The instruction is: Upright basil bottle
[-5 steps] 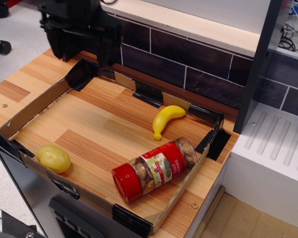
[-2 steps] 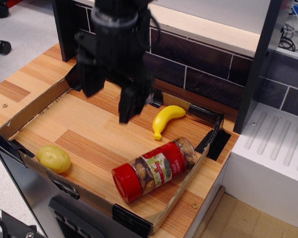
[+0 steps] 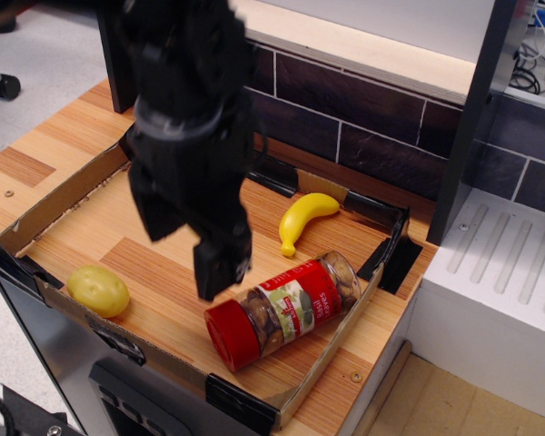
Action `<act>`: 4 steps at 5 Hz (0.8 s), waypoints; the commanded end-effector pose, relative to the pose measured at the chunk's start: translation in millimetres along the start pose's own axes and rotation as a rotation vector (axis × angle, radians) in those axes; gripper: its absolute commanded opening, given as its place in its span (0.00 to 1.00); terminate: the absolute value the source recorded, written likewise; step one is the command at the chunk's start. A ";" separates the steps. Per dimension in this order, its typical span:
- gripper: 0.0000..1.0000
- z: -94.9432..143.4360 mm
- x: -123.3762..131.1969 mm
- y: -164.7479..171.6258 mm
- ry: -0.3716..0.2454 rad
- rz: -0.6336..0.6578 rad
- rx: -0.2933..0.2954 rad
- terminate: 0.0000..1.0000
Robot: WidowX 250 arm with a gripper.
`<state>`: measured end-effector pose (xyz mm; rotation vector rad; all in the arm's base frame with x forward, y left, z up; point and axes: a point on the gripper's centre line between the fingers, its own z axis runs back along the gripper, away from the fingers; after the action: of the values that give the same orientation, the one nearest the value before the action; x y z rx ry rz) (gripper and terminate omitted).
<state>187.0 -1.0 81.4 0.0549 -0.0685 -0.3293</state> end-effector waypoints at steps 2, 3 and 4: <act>1.00 -19.0 -7.0 -9.2 -0.051 0.031 -0.013 0.00; 1.00 -27.5 -4.8 -11.9 -0.046 0.028 -0.002 0.00; 1.00 -37.5 -2.5 -13.7 -0.026 0.028 0.009 0.00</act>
<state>185.3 -18.7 37.4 0.0555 -0.0799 -0.2998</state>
